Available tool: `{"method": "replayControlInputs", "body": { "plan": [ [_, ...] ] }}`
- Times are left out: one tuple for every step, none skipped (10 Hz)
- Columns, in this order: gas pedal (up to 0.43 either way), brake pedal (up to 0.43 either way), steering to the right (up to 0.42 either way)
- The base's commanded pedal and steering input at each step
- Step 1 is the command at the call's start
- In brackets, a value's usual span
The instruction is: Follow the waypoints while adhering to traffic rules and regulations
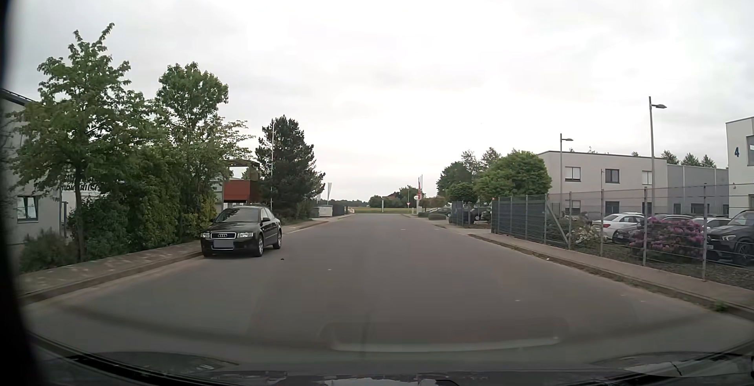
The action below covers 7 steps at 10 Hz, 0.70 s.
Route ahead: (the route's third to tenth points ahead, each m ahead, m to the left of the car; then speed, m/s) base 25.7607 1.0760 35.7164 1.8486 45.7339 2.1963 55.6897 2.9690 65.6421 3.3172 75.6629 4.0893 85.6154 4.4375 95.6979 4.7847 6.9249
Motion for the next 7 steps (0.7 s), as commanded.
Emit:
{"method": "replayControlInputs", "body": {
  "plan": [
    [0.138,0.000,0.021],
    [0.138,0.000,0.021],
    [0.138,0.000,0.019],
    [0.138,0.000,0.015],
    [0.138,0.000,0.014],
    [0.138,0.000,0.013],
    [0.138,0.000,0.009]
  ]
}}
